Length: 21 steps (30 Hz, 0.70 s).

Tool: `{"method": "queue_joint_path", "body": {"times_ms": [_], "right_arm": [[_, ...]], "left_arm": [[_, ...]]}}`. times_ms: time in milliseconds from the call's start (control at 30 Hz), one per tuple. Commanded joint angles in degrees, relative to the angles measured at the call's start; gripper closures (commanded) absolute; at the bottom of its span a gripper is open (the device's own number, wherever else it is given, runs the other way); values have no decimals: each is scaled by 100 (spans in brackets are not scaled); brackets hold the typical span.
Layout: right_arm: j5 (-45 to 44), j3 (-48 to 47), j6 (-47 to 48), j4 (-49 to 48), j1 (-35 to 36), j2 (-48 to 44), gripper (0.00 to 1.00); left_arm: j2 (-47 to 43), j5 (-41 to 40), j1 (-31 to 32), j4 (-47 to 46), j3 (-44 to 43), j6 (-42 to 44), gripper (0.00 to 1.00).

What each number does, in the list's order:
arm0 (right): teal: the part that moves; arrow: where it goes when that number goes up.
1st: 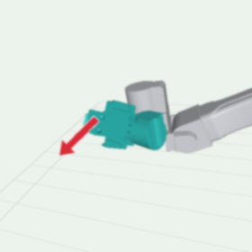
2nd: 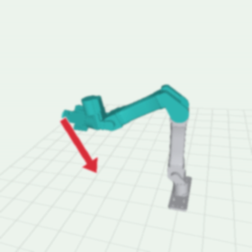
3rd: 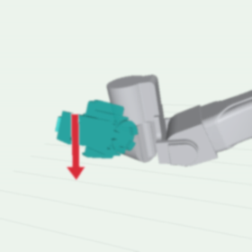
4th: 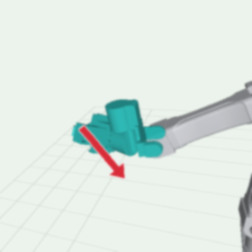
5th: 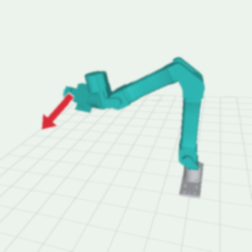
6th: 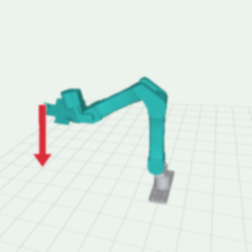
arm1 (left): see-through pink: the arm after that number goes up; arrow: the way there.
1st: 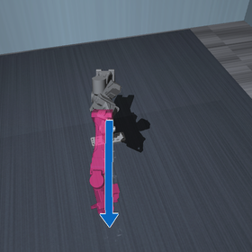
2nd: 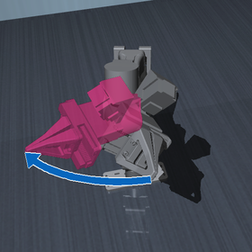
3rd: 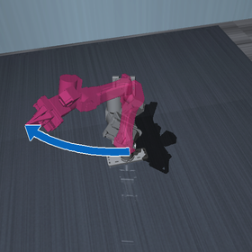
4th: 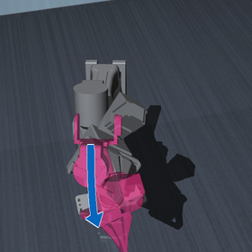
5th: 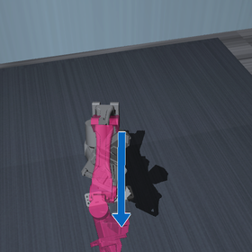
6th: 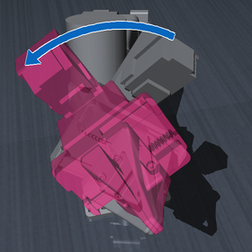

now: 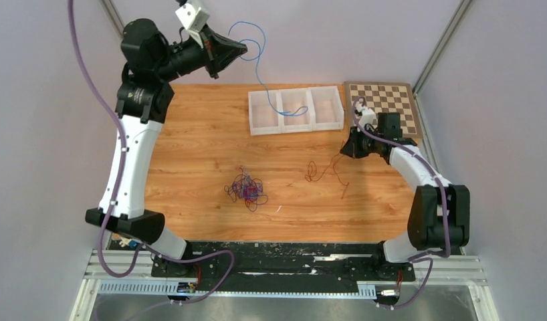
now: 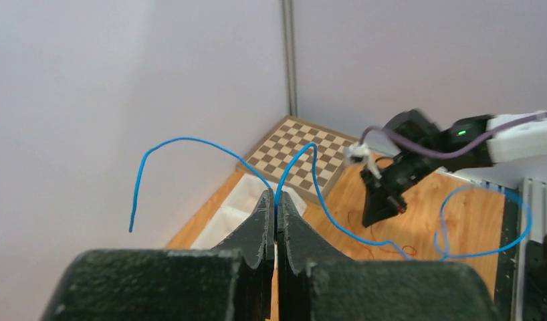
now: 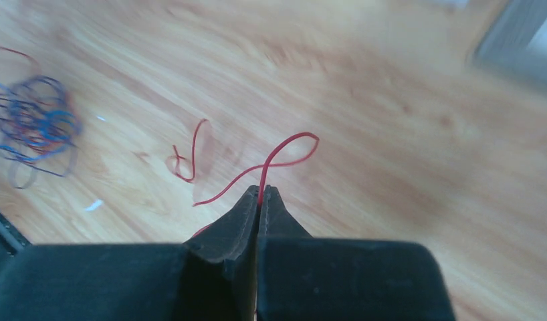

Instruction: Untangle the cables

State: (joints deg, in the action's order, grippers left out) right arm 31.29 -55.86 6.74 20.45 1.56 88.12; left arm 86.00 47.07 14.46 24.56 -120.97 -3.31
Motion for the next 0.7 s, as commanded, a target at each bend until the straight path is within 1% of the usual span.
{"method": "queue_joint_path", "body": {"times_ms": [0,133,233,400,500,667], "right_arm": [[975,-795,45,-37,-24,-992,100],[1252,-1114,-56,-35,-24,-1292,100],[1258,-1477,-8,-34,-24,-1303,100],[1229,-2302,-91,-45,-18,-1041,100],[1164,-2811,-211,-53,-24,-813,100],[1026,-3614,-388,-64,-23,-409,100]], "left_arm": [[550,-678,-55,-466,241,39,100],[970,-830,-50,-840,317,-96,100],[1271,-1043,-50,-960,275,-177,100],[1790,-1242,-52,-1288,429,-233,100],[2024,-1209,-52,-1497,554,-239,100],[2508,-1053,-52,-1820,616,-549,100]]}}
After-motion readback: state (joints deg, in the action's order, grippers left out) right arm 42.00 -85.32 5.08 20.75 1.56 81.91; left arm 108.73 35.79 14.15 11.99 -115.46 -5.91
